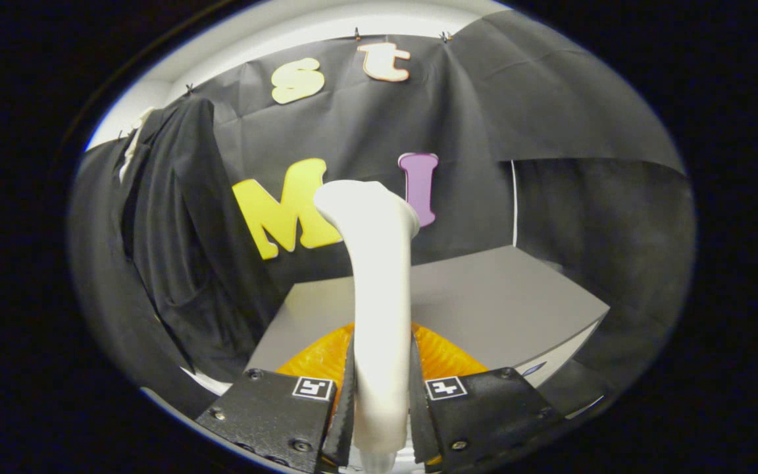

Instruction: Iron the clothes twice with a garment steamer, once on the left side and once on the right side.

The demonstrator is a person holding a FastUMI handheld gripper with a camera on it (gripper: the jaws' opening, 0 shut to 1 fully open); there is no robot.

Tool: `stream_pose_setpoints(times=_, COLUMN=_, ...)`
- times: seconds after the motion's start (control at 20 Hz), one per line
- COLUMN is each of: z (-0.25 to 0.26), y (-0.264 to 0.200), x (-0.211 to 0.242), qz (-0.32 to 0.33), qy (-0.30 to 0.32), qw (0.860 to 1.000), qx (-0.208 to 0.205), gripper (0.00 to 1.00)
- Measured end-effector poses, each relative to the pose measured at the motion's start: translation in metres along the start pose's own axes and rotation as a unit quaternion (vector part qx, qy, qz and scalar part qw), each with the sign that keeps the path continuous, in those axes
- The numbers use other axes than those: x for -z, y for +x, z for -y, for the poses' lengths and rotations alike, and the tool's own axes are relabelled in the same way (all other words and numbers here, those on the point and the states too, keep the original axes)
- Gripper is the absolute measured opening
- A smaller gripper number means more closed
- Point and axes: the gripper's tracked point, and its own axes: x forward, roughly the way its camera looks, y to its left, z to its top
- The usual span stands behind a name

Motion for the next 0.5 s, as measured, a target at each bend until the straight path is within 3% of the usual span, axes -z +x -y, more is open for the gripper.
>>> stream_pose_setpoints(times=0.5, z=-0.142, y=-0.080, x=-0.123, qz=0.156, qy=-0.007, qw=0.987, qx=-0.031, gripper=0.38)
